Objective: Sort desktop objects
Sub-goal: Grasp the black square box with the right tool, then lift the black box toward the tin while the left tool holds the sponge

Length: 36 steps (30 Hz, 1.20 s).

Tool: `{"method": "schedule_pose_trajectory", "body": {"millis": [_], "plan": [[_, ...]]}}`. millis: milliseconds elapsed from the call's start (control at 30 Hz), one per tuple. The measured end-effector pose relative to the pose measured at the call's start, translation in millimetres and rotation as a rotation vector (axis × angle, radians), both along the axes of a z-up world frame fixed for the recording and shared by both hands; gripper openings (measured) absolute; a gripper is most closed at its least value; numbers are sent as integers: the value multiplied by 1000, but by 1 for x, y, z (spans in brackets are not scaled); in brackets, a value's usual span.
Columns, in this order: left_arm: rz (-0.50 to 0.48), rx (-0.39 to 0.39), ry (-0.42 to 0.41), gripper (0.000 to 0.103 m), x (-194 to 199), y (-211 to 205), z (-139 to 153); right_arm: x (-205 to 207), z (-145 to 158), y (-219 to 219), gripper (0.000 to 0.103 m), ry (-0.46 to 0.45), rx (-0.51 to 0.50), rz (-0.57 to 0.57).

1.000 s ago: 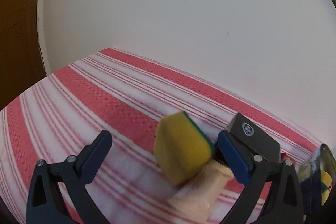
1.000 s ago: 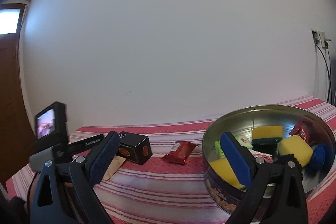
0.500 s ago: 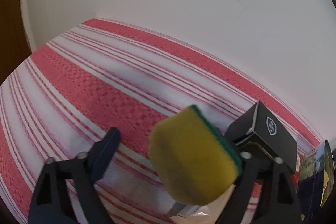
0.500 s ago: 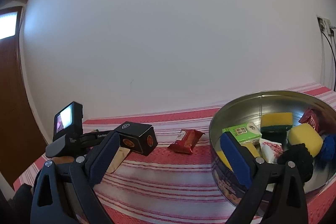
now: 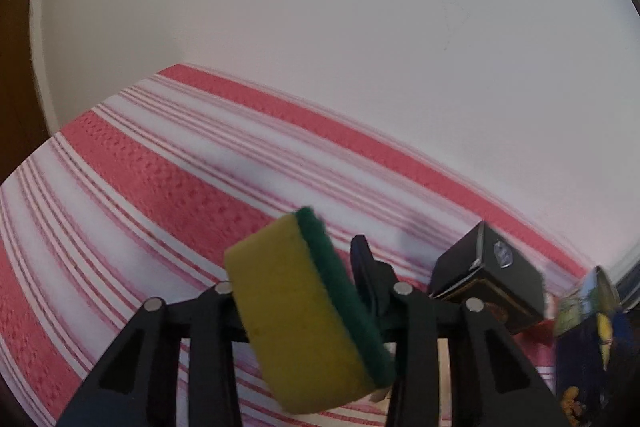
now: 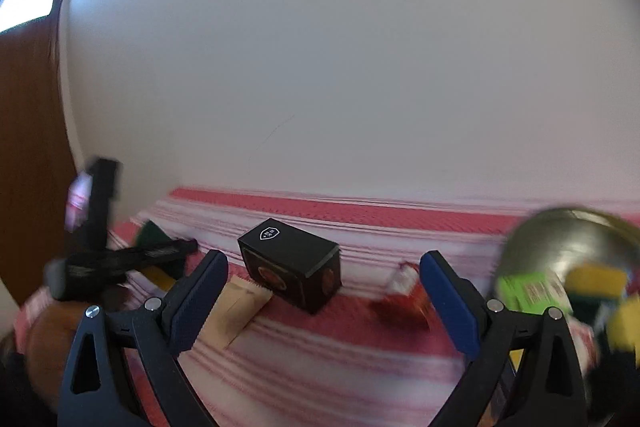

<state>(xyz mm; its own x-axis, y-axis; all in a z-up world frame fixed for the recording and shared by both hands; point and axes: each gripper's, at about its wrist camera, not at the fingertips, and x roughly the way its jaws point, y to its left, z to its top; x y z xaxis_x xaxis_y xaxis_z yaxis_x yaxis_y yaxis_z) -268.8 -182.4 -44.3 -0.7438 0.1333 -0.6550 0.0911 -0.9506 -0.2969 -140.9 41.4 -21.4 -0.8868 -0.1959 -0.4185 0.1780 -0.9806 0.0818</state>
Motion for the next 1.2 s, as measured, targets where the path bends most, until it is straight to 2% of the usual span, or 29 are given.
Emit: {"method": "schedule_pose_trajectory", "body": {"millis": [133,233,333,467,500,533,567,600,667,733,833,933,1033,1200], "plan": [[-5,0,14,37,-2,-15,3,-42,-14,-22,98,-88,163,54],[1,-16,14,37,-5,-16,5,-64,-25,-34,98,-131,241,67],[-11,-14,10,37,-6,-15,5,-83,-30,-41,98,-158,251,64],[-22,-21,5,38,-10,-16,4,-111,-39,-41,98,-261,168,82],[-20,-22,5,37,-10,-16,4,-114,-41,-41,93,-283,151,93],[-18,-20,3,37,-11,-17,3,-115,-42,-42,76,-294,140,103],[-16,-18,2,37,-14,-20,1,-116,-43,-42,68,-308,126,118],[-16,-16,0,37,-13,-18,1,-117,-46,-43,53,-328,123,125],[-18,-19,-2,37,-7,-11,3,-116,-47,-43,50,-340,125,123],[-23,-25,3,37,-4,-7,5,-110,-45,-42,50,-315,106,127],[-27,-24,26,37,-1,-6,8,-90,-36,-33,50,-231,35,118],[-36,-23,80,37,2,-6,14,-62,-24,-22,50,-150,-10,91],[-74,-43,147,37,10,6,24,-29,-16,-13,50,-55,-4,52],[-138,-103,215,37,22,33,29,21,-11,-2,50,76,66,-33]]}}
